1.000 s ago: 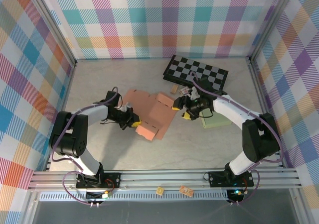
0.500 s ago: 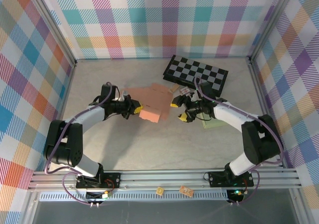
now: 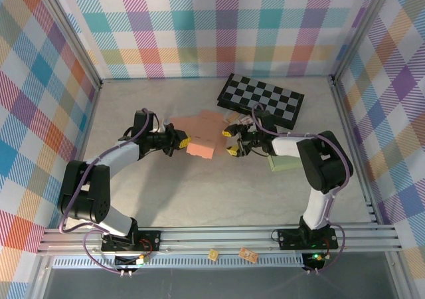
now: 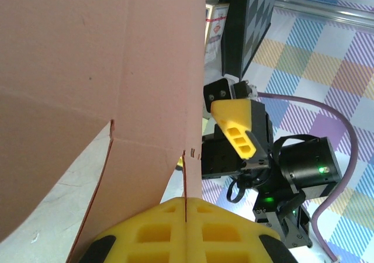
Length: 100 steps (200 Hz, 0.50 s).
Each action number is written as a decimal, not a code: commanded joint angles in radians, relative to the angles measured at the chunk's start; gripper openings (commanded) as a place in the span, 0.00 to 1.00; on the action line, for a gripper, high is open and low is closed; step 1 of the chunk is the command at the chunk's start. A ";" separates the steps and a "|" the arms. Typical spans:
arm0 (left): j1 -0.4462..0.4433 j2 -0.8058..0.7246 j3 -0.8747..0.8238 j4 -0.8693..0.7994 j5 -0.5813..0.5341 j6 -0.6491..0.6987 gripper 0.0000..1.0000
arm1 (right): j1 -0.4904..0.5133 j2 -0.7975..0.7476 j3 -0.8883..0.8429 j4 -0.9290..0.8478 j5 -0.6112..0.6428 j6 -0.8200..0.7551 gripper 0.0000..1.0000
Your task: Fold the paper box
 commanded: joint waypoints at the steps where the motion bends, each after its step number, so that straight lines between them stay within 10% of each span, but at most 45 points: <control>1: -0.007 -0.027 0.005 0.014 0.025 -0.030 0.00 | -0.005 0.022 0.051 0.106 -0.012 0.057 0.61; 100: -0.007 -0.010 0.015 0.018 0.025 -0.024 0.00 | 0.000 0.056 0.068 0.163 0.016 0.112 0.30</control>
